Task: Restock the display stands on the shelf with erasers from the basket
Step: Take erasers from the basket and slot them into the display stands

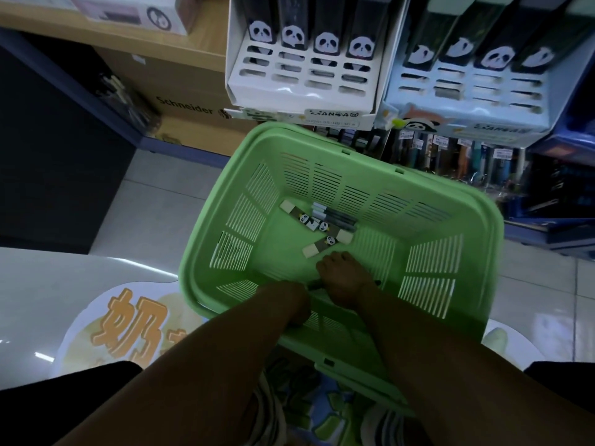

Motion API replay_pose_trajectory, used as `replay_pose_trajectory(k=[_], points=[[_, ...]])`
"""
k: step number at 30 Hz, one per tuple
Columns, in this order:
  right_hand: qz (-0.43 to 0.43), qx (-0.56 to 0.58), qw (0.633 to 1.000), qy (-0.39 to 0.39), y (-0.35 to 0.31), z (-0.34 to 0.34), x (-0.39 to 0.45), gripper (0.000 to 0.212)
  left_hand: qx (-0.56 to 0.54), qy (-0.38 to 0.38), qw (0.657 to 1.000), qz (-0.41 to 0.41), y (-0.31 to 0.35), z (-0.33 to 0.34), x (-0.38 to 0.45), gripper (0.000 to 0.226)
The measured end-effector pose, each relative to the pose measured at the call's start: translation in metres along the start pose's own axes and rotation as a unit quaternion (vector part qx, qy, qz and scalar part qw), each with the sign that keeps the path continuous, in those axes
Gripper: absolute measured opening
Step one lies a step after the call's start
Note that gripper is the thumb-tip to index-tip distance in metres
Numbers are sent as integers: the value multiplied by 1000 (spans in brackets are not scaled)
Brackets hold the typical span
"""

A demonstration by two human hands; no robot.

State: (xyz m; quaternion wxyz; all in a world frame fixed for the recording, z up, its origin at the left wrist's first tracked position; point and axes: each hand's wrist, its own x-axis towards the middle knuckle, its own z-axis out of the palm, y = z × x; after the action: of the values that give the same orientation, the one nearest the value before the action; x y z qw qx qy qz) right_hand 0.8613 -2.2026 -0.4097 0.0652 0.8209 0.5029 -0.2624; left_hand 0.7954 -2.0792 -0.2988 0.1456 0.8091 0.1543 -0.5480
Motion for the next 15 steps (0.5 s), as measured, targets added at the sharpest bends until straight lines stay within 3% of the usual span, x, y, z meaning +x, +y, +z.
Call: replay_pose_trajectory(k=[4,8,10,12,13,15], points=[[59,107,992,-21,9,-3,-8,46,-6,-17,1000,-7,2,3,3,45],[153,296,943,11,12,-18,-10,51,-69,6,998,-7,4,-3,-3,52],[183,385,905,24,9,-34,-10,31,-155,16,988,11,7,-13,-12,56],[207,484,849,40,4,-60,-11,11,-285,32,956,63,11,-24,-22,63],[216,526,820,59,1,-75,-12,16,-346,46,933,85,11,-29,-27,64],[225,587,771,105,-5,-108,-20,25,-426,51,895,123,11,-35,-42,44]])
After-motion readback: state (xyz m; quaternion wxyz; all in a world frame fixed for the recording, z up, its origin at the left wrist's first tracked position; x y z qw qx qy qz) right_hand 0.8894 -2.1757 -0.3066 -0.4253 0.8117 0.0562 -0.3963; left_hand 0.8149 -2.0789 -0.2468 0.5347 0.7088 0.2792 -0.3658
